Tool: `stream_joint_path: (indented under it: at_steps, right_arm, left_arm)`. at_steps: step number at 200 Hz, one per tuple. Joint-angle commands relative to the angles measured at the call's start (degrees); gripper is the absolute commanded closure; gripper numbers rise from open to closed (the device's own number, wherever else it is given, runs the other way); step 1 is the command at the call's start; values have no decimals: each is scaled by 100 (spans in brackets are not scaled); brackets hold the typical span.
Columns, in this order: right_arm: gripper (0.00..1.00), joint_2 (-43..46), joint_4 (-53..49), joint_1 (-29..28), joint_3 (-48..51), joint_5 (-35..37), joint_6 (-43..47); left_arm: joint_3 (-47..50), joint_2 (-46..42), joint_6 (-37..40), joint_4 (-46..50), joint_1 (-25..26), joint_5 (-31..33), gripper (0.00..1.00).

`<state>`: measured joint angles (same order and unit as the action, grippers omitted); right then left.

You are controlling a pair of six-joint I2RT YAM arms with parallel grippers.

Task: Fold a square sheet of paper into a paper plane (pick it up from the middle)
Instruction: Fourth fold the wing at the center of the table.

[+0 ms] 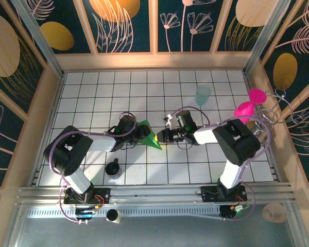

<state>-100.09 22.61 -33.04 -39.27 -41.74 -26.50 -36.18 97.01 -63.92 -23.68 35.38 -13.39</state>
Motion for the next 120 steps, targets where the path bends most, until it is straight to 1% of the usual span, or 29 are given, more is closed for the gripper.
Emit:
stream_joint_path:
  at_steps: [1, 38, 63, 91, 120]
  right_arm:
    - [77, 448, -303, 15, 2, 668, 275]
    - [71, 525, -541, -313, -65, 1314, 408]
    - [68, 320, -663, -492, -225, 1452, 508]
    - [69, 108, -840, -698, -442, 1601, 709]
    - [69, -82, -864, -766, -577, 1649, 802]
  left_arm:
    - [15, 290, -28, 603, 13, 187, 53]
    - [50, 275, -85, 704, 8, 251, 57]
    - [33, 293, -100, 780, 8, 266, 57]
    - [-24, 310, -100, 925, 12, 284, 57]
    - [-90, 345, -66, 1054, 13, 283, 56]
